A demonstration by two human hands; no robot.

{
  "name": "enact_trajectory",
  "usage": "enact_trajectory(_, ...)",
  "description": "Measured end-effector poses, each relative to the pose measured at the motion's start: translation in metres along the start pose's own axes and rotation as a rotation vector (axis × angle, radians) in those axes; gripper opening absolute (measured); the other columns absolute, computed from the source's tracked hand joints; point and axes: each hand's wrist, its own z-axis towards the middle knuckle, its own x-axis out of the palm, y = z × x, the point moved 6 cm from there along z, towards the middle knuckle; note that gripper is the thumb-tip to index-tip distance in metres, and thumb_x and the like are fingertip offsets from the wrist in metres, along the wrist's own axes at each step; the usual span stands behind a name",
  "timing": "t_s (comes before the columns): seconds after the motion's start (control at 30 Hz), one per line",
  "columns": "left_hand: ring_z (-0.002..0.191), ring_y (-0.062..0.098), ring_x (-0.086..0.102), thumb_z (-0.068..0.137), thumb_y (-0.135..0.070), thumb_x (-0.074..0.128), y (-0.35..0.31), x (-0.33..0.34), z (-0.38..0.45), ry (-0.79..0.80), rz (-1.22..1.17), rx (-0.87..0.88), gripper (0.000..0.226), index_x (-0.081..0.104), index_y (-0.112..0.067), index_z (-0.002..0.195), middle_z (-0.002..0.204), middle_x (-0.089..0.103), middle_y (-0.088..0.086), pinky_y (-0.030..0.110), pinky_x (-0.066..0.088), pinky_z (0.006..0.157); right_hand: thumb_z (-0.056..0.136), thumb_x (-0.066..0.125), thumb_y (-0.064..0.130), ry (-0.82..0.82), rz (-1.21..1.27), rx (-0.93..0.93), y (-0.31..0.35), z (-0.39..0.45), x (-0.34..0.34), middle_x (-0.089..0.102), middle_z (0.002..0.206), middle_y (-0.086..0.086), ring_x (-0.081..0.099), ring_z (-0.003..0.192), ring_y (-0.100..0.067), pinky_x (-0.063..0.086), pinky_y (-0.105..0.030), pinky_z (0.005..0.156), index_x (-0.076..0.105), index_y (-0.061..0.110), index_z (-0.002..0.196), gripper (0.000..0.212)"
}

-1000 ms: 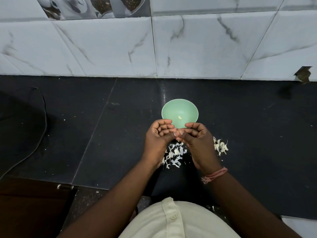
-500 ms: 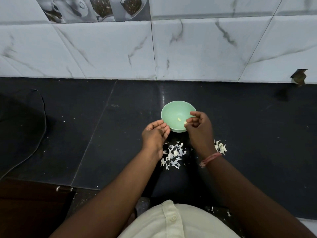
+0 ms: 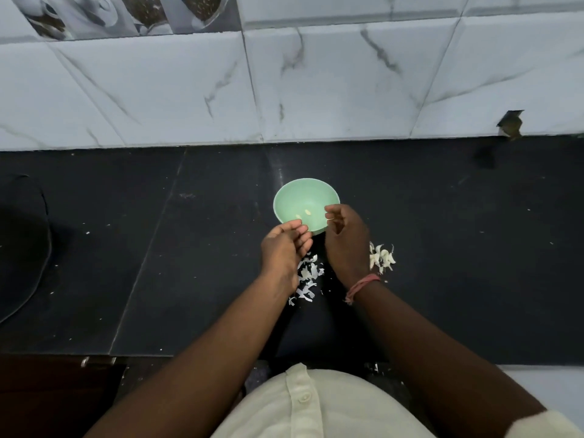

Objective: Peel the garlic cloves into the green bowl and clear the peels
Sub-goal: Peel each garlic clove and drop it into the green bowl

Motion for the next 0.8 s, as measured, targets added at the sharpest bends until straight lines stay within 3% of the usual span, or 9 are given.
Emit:
enact_trajectory(0.1, 0.078, 0.017, 0.07, 0.1, 0.001, 0.048, 0.011, 0.009, -0.004, 0.041, 0.057, -0.006, 0.019, 0.066, -0.005, 0.103, 0.092, 0.072, 0.01, 0.027, 0.06, 0.076, 0.092, 0.058, 0.003, -0.04, -0.068, -0.014, -0.018, -0.022, -0.012, 0.065, 0.1, 0.003, 0.062, 0.093, -0.01, 0.052, -0.029, 0.085, 0.069, 0.015, 0.101, 0.018)
enact_trajectory(0.2, 0.074, 0.014, 0.066, 0.1, 0.0, 0.047, 0.028, 0.015, -0.01, 0.072, 0.161, -0.025, 0.021, 0.066, -0.006, 0.105, 0.093, 0.071, 0.009, 0.024, 0.057, 0.067, 0.089, 0.061, 0.003, -0.037, -0.158, 0.036, -0.048, -0.039, -0.029, 0.069, 0.097, 0.001, 0.064, 0.092, -0.018, 0.052, -0.038, 0.086, 0.07, 0.015, 0.097, 0.017)
enact_trajectory(0.33, 0.07, 0.014, 0.063, 0.099, 0.0, 0.045, 0.057, 0.02, -0.015, 0.106, 0.292, -0.105, 0.022, 0.065, -0.007, 0.106, 0.093, 0.069, 0.008, 0.022, 0.055, 0.062, 0.093, 0.06, 0.018, -0.12, -0.43, 0.185, -0.078, -0.035, -0.078, 0.068, 0.11, 0.004, 0.057, 0.107, -0.024, 0.039, -0.041, 0.095, 0.071, 0.026, 0.102, 0.017)
enact_trajectory(0.53, 0.076, 0.015, 0.061, 0.099, -0.001, 0.051, 0.078, 0.035, -0.02, 0.181, 0.361, -0.16, 0.019, 0.063, -0.008, 0.112, 0.1, 0.066, 0.009, 0.024, 0.056, 0.07, 0.093, 0.06, 0.022, -0.121, -0.527, 0.354, -0.105, -0.019, -0.12, 0.069, 0.113, 0.006, 0.054, 0.113, -0.027, 0.034, -0.04, 0.096, 0.071, 0.029, 0.099, 0.014)
enact_trajectory(0.7, 0.085, 0.018, 0.062, 0.099, -0.003, 0.053, 0.085, 0.041, -0.025, 0.212, 0.382, -0.166, 0.02, 0.063, -0.009, 0.115, 0.106, 0.066, 0.01, 0.029, 0.056, 0.08, 0.092, 0.064, 0.026, -0.066, -0.45, 0.328, -0.111, -0.016, -0.118, 0.071, 0.109, 0.004, 0.058, 0.111, -0.028, 0.04, -0.041, 0.1, 0.073, 0.029, 0.094, 0.009)
enact_trajectory(0.8, 0.084, 0.017, 0.063, 0.099, -0.004, 0.053, 0.088, 0.041, -0.028, 0.214, 0.4, -0.175, 0.02, 0.064, -0.01, 0.115, 0.106, 0.067, 0.009, 0.028, 0.055, 0.078, 0.09, 0.065, 0.025, 0.003, -0.485, 0.313, -0.11, -0.013, -0.109, 0.072, 0.107, 0.001, 0.061, 0.106, -0.029, 0.045, -0.041, 0.099, 0.075, 0.027, 0.098, 0.013)
